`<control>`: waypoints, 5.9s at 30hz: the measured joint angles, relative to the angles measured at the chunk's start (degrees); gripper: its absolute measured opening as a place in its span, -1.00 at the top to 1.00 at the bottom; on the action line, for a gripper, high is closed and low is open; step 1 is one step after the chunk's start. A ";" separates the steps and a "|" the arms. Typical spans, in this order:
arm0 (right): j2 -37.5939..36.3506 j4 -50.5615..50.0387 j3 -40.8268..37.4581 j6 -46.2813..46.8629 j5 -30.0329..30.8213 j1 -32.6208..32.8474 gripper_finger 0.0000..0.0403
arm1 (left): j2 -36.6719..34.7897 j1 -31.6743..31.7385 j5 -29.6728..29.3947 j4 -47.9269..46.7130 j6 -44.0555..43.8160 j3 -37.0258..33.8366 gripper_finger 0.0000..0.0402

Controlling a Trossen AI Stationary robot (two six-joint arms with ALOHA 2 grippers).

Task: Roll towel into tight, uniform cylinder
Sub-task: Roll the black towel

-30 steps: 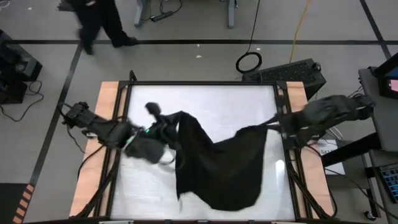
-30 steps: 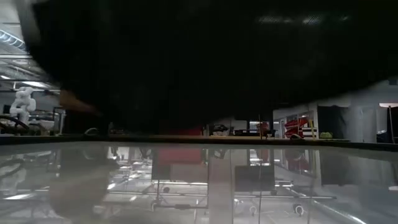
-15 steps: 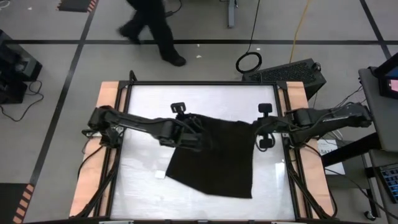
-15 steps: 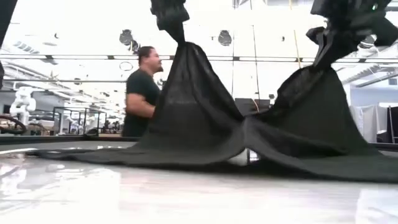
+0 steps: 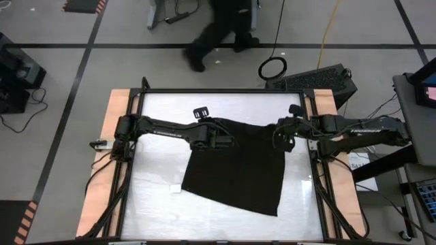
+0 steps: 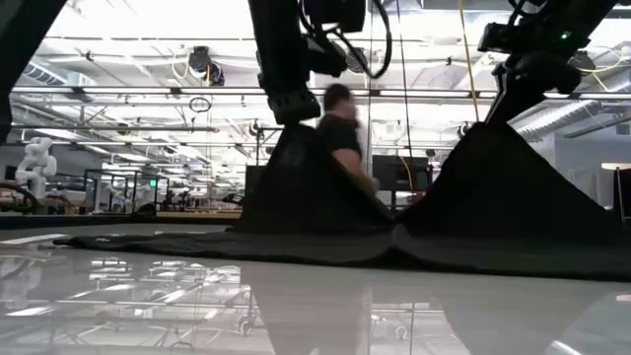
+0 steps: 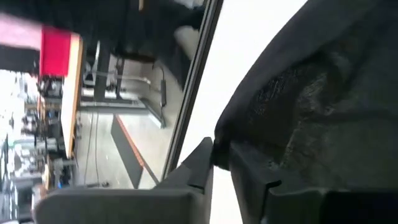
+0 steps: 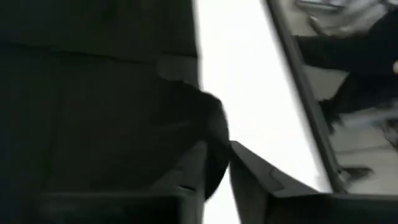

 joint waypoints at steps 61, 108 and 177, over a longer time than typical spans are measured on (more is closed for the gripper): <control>40.16 24.14 -2.45 14.06 -28.59 6.34 0.21 | 10.37 1.51 24.02 5.81 16.87 -8.55 0.18; 43.86 35.92 2.38 3.32 -16.76 -0.15 0.21 | 8.52 0.16 33.83 20.72 17.89 -10.79 0.18; 30.14 22.54 -10.81 12.99 -31.59 8.73 0.27 | 0.81 -1.88 30.91 14.59 16.26 -11.30 0.18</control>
